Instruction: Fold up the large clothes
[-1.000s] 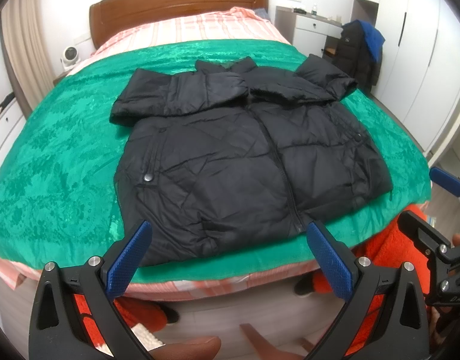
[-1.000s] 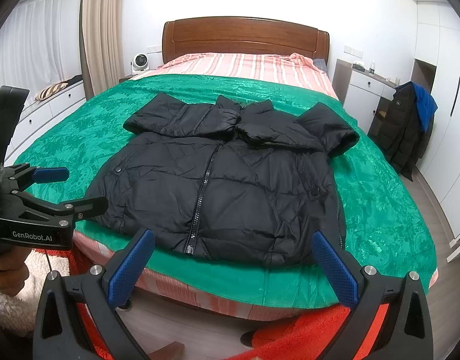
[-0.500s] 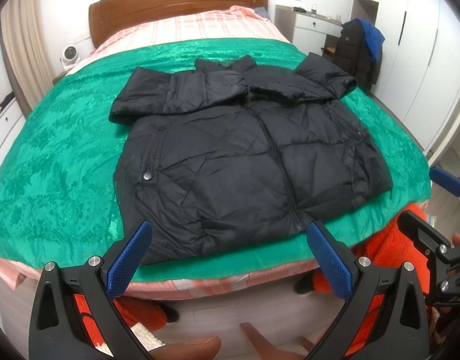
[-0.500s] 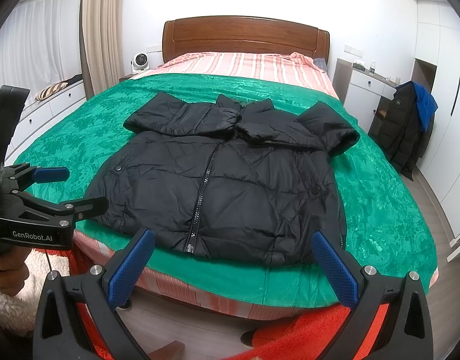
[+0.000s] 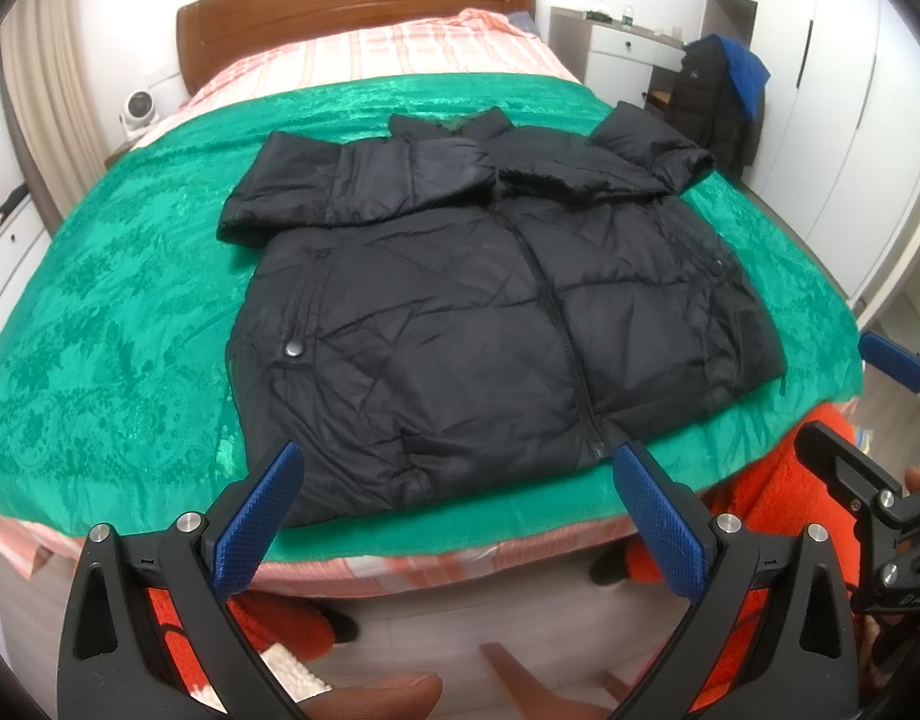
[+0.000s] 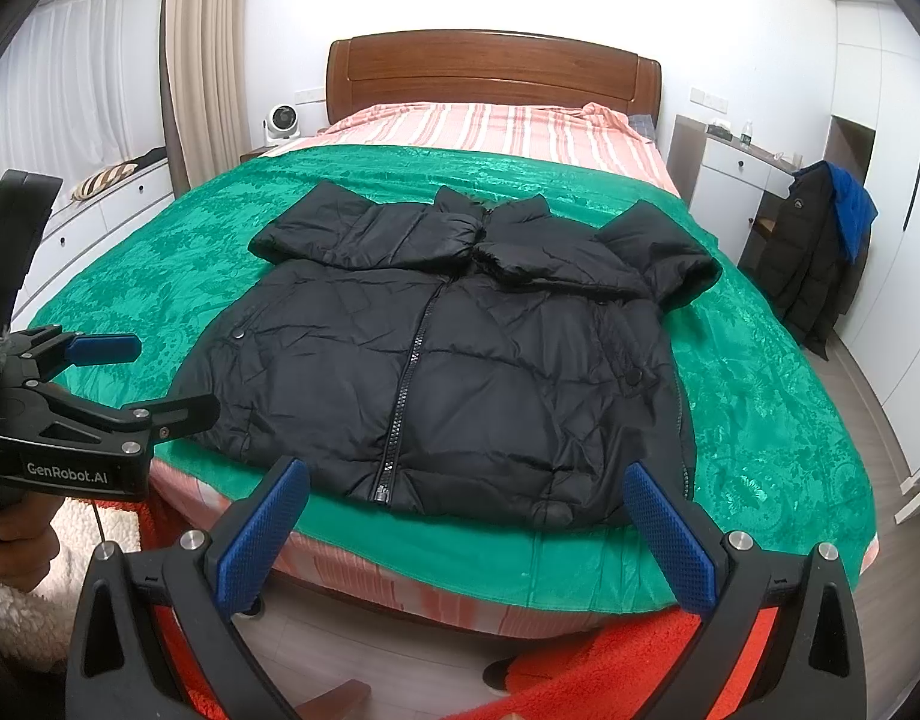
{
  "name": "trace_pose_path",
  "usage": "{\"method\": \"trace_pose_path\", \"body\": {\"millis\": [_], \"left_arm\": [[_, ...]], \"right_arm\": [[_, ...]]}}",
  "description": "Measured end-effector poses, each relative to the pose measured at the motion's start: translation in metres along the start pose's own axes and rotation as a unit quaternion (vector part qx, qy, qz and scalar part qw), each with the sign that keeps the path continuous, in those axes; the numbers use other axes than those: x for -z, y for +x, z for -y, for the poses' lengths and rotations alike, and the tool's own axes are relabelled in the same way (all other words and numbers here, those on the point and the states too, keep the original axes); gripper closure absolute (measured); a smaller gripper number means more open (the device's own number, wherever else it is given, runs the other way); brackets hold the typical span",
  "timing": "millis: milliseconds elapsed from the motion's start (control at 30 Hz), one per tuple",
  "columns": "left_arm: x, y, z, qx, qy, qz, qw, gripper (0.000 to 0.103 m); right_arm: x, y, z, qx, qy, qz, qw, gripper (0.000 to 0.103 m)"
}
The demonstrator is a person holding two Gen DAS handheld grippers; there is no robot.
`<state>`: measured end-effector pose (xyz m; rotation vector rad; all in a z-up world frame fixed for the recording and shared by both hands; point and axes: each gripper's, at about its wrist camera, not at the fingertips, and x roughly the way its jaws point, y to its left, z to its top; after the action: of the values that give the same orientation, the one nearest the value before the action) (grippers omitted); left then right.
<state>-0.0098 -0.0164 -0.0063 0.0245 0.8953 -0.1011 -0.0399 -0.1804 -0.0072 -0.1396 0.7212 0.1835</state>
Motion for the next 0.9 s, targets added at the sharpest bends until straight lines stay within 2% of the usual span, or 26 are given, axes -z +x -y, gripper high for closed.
{"method": "trace_pose_path", "body": {"millis": [533, 667, 767, 833, 900], "left_arm": [[0.001, 0.001, 0.0, -0.001, 0.0, -0.003, 1.0, 0.0], [0.002, 0.011, -0.013, -0.014, -0.015, -0.012, 0.9997, 0.0], [0.005, 0.041, -0.054, -0.041, -0.063, -0.052, 0.9958, 0.0], [0.011, 0.06, -0.095, -0.048, -0.121, -0.078, 0.9884, 0.0], [0.017, 0.076, -0.132, -0.038, -0.168, -0.101, 0.9799, 0.001]], "right_arm": [[0.003, 0.0, -0.005, -0.002, -0.003, -0.003, 1.0, 0.0], [0.003, 0.003, 0.003, -0.005, -0.006, -0.005, 1.0, 0.0], [0.005, 0.011, 0.037, 0.021, 0.012, -0.007, 1.0, 0.0], [0.009, 0.022, 0.077, 0.059, 0.044, -0.016, 0.997, 0.0], [0.015, 0.042, 0.127, 0.083, 0.101, -0.051, 0.99, 0.0]]}}
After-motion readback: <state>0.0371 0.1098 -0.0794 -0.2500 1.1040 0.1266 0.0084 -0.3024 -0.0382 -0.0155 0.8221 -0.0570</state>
